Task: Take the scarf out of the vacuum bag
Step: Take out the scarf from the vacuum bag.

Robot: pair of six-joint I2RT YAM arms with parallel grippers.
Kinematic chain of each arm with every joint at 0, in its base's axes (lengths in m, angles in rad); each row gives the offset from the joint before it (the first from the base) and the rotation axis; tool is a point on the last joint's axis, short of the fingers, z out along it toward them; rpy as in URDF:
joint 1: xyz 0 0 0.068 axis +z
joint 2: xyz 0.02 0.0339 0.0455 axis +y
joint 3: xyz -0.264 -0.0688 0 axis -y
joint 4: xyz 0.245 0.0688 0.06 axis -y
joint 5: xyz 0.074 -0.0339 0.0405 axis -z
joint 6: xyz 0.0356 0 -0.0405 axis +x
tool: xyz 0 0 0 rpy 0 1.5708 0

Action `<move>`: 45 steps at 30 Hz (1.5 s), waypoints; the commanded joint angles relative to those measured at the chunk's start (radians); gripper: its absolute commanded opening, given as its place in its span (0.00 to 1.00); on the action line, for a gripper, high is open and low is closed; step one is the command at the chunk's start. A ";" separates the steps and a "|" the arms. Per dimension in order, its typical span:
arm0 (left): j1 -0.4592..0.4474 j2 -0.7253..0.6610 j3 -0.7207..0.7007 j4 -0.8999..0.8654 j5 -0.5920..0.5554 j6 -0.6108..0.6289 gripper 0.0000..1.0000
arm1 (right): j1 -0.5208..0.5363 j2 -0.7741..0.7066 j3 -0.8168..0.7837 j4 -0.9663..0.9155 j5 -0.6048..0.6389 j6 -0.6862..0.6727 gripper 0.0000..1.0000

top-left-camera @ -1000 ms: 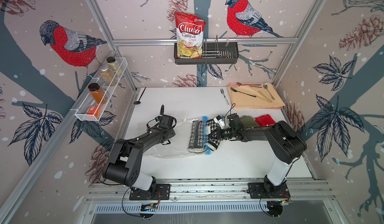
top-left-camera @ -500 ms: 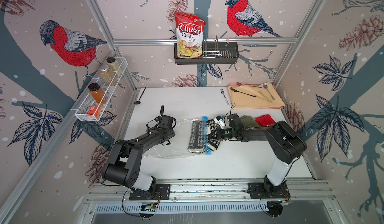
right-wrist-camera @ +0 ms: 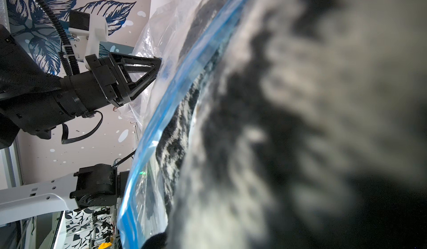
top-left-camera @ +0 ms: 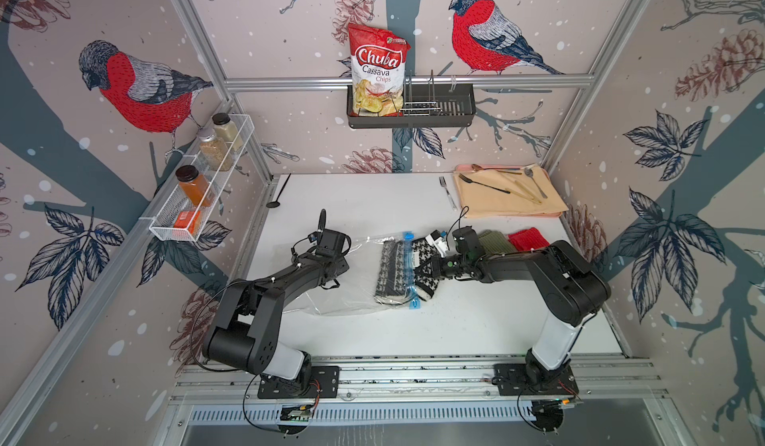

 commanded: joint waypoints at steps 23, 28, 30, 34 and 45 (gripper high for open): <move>0.009 -0.016 -0.020 0.002 -0.040 -0.022 0.42 | 0.000 -0.017 -0.010 0.025 -0.009 0.004 0.00; 0.013 -0.022 -0.028 0.001 -0.040 -0.023 0.43 | 0.000 -0.018 -0.010 0.027 -0.009 0.004 0.00; 0.013 -0.022 -0.024 -0.001 -0.040 -0.022 0.43 | -0.001 -0.017 -0.007 0.028 -0.009 0.005 0.00; 0.014 -0.024 -0.019 -0.003 -0.040 -0.021 0.43 | -0.002 -0.020 -0.007 0.022 -0.009 0.003 0.00; 0.018 -0.007 -0.011 0.002 -0.032 -0.018 0.43 | -0.009 -0.017 -0.005 0.019 -0.011 0.001 0.00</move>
